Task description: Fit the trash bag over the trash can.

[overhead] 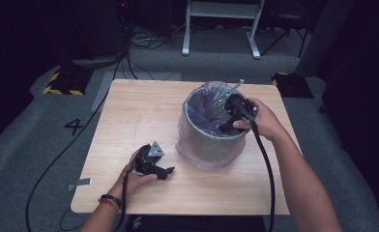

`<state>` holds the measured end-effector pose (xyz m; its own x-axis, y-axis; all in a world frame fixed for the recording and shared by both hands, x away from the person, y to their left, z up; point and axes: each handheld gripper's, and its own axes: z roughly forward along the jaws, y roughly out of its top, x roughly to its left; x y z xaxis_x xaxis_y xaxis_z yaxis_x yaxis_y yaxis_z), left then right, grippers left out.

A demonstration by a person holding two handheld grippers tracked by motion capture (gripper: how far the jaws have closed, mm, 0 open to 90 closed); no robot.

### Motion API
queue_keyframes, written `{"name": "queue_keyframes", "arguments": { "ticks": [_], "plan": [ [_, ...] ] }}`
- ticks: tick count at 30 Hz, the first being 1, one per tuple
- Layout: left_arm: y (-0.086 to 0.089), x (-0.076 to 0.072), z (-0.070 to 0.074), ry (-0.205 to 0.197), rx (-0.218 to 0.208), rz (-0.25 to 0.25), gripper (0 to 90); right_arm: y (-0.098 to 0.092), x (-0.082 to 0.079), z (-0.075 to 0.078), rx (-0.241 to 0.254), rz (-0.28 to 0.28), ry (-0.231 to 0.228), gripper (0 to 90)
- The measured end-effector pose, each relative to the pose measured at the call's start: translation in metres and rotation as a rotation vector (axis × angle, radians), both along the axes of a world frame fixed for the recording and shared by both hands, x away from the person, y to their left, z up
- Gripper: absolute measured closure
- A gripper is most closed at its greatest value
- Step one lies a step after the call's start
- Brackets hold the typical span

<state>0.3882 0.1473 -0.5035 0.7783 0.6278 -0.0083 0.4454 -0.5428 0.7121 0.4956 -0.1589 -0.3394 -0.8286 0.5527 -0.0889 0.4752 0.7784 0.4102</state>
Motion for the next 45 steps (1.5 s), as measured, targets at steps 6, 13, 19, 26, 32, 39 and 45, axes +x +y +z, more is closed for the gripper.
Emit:
{"name": "queue_keyframes", "arguments": {
  "ticks": [6,13,19,26,32,39,45],
  "plan": [
    [-0.0001,-0.0001,-0.0001,0.0,-0.002,0.001,15.0,0.0018,0.0012,-0.0009,-0.029,-0.022,0.012,23.0],
    [-0.0001,-0.0001,0.0,0.001,-0.001,0.001,15.0,0.0057,0.0016,-0.0027,-0.081,-0.029,0.021,23.3],
    [-0.0001,-0.0001,0.0,0.001,-0.001,0.001,14.9,0.0062,0.002,-0.0033,-0.088,-0.029,0.021,23.3],
    [-0.0001,-0.0001,-0.0002,0.0,-0.003,0.001,15.0,0.0053,0.0009,-0.0026,-0.072,-0.043,0.009,23.5],
    [-0.0001,-0.0001,-0.0001,0.0,-0.001,0.001,14.9,0.0035,0.0002,-0.0021,-0.046,-0.049,-0.011,24.7],
    [-0.0001,-0.0001,-0.0001,0.0,-0.002,0.001,14.9,0.0031,-0.0022,-0.0022,-0.041,-0.055,-0.038,24.6],
    [-0.0002,-0.0003,-0.0002,0.0,-0.002,0.002,15.0,0.0018,-0.0064,-0.0009,-0.024,-0.056,-0.113,23.7]
  ]
}}
